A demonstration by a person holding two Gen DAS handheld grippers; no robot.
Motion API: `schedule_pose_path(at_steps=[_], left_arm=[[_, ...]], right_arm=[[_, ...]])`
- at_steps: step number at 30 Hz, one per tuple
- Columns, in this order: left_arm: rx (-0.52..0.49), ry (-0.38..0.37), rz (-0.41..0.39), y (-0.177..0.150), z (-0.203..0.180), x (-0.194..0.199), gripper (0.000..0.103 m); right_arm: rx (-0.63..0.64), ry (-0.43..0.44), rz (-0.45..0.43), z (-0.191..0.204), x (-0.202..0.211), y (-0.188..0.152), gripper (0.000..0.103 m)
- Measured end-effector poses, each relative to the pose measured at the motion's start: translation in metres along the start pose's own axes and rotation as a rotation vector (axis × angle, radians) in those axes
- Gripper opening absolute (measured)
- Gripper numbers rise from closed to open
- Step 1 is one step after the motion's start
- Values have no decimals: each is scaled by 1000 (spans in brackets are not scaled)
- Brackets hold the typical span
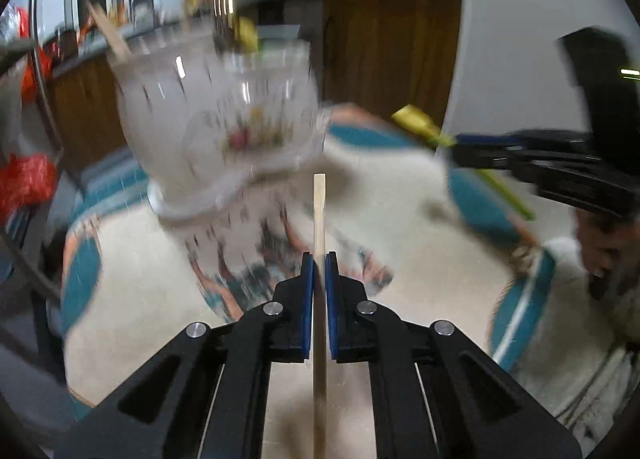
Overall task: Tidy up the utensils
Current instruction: 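Lift the chopstick toward the tall pot while the right tool carries the yellow spoon over the short pot, then lower and release the chopstick into the tall pot while the right tool releases the spoon into the short pot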
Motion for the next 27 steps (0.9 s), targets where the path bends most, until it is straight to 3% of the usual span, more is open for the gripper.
schedule_pose_path(at_steps=[6, 12, 15, 19, 23, 27], left_arm=[[43, 22, -259, 31, 33, 66, 6], [124, 8, -476, 100, 70, 113, 6], [158, -8, -524, 137, 81, 110, 6], [230, -13, -607, 175, 105, 104, 6], [283, 35, -680, 195, 118, 99, 6], [293, 111, -722, 210, 124, 88, 6]], right_arm=[[-9, 19, -172, -4, 16, 62, 10], [9, 57, -308, 5, 22, 120, 10], [25, 81, -375, 10, 21, 148, 10], [-11, 192, -445, 10, 13, 177, 10], [-73, 280, -456, 2, -9, 191, 10], [-112, 316, -454, -2, -32, 197, 10]])
Point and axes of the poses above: each gripper's, at about its wrist camera, not at the fingertips, and x roughly against the way its jaws point, z to its left, y to its top, the point moved 9 cm from there along -x, roughly the way its jaws point, and after that the axes turned 13 degrees about z, right-handed, at the moved point
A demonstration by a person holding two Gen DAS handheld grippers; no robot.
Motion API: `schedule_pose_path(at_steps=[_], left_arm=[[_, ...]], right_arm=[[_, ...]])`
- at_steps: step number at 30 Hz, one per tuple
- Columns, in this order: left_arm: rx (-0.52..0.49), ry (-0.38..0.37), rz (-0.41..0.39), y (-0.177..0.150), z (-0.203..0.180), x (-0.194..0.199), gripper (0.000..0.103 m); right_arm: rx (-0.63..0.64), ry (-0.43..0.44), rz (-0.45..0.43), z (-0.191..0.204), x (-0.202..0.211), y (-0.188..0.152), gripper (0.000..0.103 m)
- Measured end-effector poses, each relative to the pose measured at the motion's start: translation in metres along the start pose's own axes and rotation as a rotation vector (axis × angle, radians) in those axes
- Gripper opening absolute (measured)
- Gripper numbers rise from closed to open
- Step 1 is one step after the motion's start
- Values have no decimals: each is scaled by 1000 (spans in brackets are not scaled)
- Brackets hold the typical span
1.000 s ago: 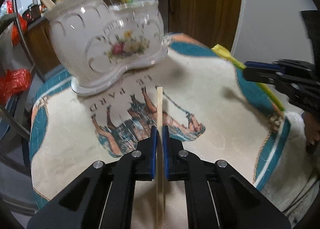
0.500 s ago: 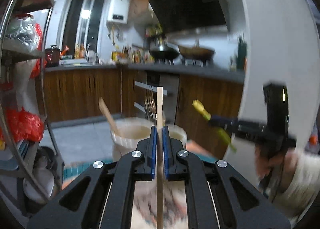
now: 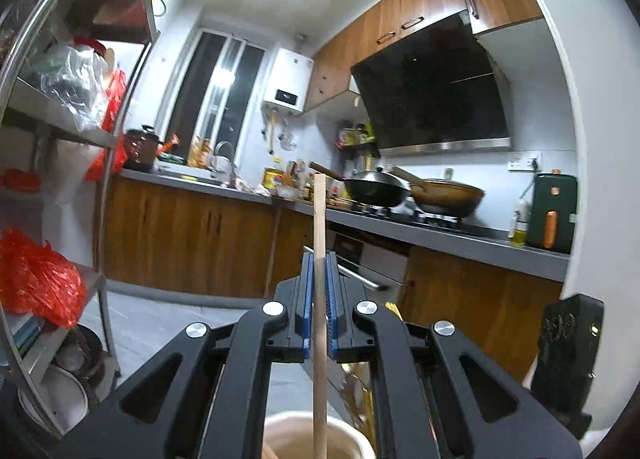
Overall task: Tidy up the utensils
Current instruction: 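Lower and release the chopstick into the tall pot while the right tool releases the spoon into the short pot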
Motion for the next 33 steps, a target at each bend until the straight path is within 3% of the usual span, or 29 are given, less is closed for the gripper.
schedule_pose_path(at_steps=[9, 19, 27, 33], left_arm=[[-18, 31, 3, -21, 12, -11, 6], [0, 22, 33, -54, 18, 18, 6], [-39, -3, 106, -78, 10, 27, 6], [-19, 5, 144, -90, 17, 27, 6]], right_arm=[[76, -65, 3, 5, -16, -17, 10], [155, -131, 41, 9, -21, -36, 10], [162, -197, 116, 6, -2, -52, 10], [136, -195, 146, 0, -1, -60, 10]])
Point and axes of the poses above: each gripper's, at about its wrist camera, not at the fingertips, and x roughly against the way its jaws point, z to its left, y to its top, the point moved 9 cm from there along -x, roughly the way its jaws point, and after that the axes turned 13 degrees about z, right-handed, at the moved point
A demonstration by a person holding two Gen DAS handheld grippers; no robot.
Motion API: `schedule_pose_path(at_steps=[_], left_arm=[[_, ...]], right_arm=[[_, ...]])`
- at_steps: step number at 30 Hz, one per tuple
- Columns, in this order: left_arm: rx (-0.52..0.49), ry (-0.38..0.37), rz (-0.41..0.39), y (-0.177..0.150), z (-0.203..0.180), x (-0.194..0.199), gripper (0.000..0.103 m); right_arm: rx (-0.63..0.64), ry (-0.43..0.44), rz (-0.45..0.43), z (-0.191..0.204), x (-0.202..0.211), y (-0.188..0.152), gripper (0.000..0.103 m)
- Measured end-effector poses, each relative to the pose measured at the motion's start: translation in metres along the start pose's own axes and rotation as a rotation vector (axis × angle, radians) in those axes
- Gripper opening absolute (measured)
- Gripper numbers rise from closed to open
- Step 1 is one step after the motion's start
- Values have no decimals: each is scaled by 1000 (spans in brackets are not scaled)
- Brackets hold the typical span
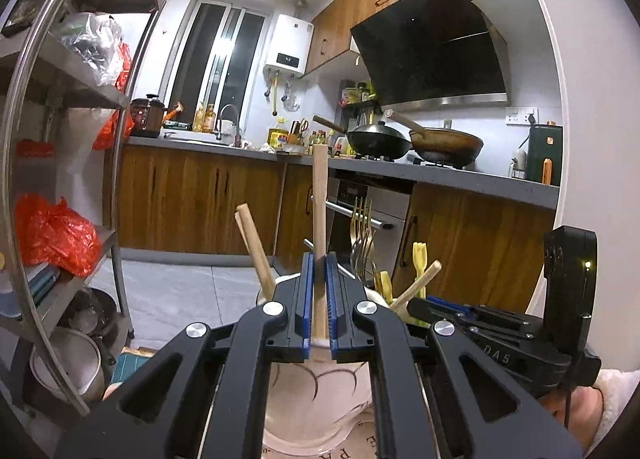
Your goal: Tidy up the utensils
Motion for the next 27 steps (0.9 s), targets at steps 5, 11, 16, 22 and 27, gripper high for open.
schedule_pose_path(at_steps=[5, 11, 16, 22, 27], left_arm=[[4, 11, 22, -8, 2, -1, 6], [-5, 31, 18, -12, 2, 8, 16], [4, 49, 6, -21, 4, 26, 39], [6, 86, 42, -42, 5, 39, 63], [-24, 130, 45, -54, -1, 52, 83]], right_arm=[[5, -1, 18, 1, -1, -5, 12], [6, -23, -15, -1, 19, -8, 29], [10, -69, -28, -3, 46, -19, 41], [26, -76, -4, -2, 69, -38, 68], [74, -105, 8, 5, 76, -52, 80]])
Point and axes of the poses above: each gripper's, at about its wrist camera, not at the fingertips, and x roughly against the way its jaws point, z to its left, y to its top, the point moved 9 cm from there along -x, roughly the way its jaws point, and after that the axes turned 13 degrees about z, right-handed, at the moved point
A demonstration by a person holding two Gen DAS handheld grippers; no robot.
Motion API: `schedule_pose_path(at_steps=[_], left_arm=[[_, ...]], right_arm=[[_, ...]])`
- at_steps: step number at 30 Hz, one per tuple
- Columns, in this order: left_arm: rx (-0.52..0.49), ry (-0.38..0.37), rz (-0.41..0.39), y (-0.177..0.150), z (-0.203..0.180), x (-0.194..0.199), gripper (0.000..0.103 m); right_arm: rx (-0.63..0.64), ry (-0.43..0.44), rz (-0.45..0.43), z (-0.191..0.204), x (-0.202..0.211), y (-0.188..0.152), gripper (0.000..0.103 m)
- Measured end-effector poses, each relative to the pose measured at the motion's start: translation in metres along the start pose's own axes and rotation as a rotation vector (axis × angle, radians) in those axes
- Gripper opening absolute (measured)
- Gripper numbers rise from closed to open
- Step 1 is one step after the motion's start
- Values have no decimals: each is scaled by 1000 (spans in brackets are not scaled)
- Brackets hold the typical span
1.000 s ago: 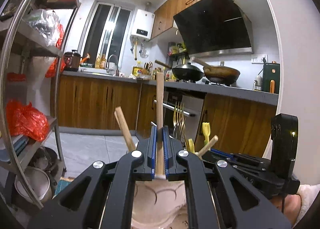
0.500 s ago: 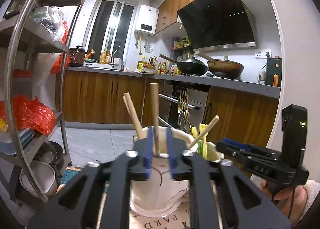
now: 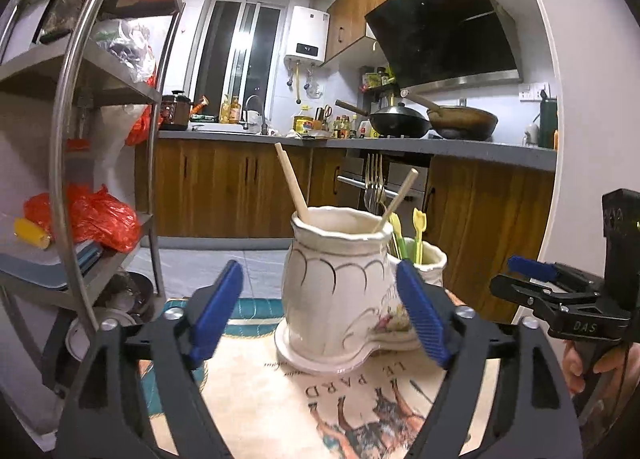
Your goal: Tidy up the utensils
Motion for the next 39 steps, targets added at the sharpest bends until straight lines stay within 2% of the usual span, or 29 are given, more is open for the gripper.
schedule_pose_path(at_steps=[1, 5, 11, 18, 39], left_arm=[[-10, 10, 0, -2, -1, 2, 89], [-31, 43, 1, -7, -2, 7, 98], [-27, 68, 21, -12, 2, 3, 97], [-25, 70, 38, -14, 3, -1, 97], [-67, 70, 48, -18, -6, -4, 98]], right_arm=[[15, -9, 5, 3, 1, -4, 82], [55, -37, -10, 8, 3, -10, 93], [66, -74, -24, 8, 4, -13, 96], [26, -73, -38, -1, 7, -13, 97], [33, -77, -46, 0, 9, -13, 98]])
Point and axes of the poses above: each gripper's, at about its wrist camera, not at the fingertips, and x roughly against the way its jaws point, z to its left, y to its top, the point moved 9 cm from there along -x, roughly the way its jaws point, and after that the axes turned 13 degrees about z, right-handed, at the moved point
